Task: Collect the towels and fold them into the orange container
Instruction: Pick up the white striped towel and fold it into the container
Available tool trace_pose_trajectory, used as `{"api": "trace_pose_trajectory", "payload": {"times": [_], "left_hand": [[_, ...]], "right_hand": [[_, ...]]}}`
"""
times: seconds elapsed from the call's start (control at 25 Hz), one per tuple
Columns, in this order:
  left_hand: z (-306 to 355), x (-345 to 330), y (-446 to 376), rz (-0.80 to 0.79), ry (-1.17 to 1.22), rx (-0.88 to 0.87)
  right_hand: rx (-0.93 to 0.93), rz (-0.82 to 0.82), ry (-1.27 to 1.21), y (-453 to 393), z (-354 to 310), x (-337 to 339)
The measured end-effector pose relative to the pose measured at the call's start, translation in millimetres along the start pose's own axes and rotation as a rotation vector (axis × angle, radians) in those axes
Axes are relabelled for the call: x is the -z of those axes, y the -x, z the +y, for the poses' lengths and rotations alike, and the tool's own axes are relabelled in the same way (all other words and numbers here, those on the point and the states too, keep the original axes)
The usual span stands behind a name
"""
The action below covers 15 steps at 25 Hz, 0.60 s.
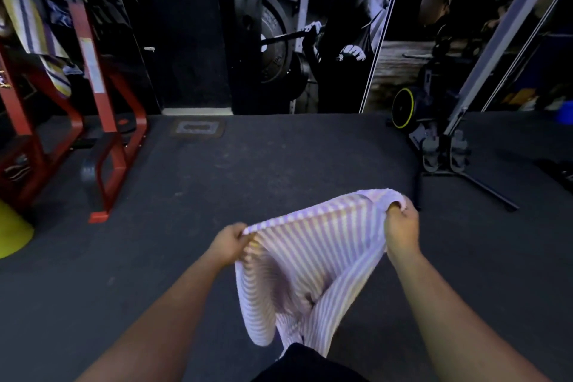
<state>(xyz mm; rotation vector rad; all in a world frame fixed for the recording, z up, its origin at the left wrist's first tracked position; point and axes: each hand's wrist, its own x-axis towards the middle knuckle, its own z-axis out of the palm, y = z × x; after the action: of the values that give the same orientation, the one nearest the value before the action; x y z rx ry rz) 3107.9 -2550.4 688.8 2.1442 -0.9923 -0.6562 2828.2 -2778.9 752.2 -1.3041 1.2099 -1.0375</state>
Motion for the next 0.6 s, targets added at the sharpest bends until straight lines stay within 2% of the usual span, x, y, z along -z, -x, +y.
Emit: {"api": "trace_pose_trajectory", "payload": {"times": [0.08,0.2,0.28,0.32,0.4,0.48,0.52,0.6], "left_hand": [[17,1,-4,0.078,0.109,-0.078],[72,-7,1,-0.043,0.088,-0.332],[93,-7,7,-0.11,-0.012,-0.431],[94,-4,10,-0.108,-0.083,-0.456],[74,4,14,-0.072,-0.345,-0.416],[34,15,19,-0.072,-0.598,-0.225],[9,20,23,-0.082,-0.604,-0.089],[-33,28,32,-0.069,-0.418,0.088]], "right_hand": [[0.164,-0.196,0.13,18,-5,-10],[0.325,-0.674,0.488,44,0,-47],[0.419,-0.827,0.811,55,-1,-66],[0.454,-0.829,0.914,55,-1,-69],[0.47,-0.751,0.875,54,-4,-67],[0.423,-0.589,0.775,46,-4,-55],[0.379,-0.504,0.749,37,-2,-48],[0.261,-0.372,0.746,21,5,-32]]}}
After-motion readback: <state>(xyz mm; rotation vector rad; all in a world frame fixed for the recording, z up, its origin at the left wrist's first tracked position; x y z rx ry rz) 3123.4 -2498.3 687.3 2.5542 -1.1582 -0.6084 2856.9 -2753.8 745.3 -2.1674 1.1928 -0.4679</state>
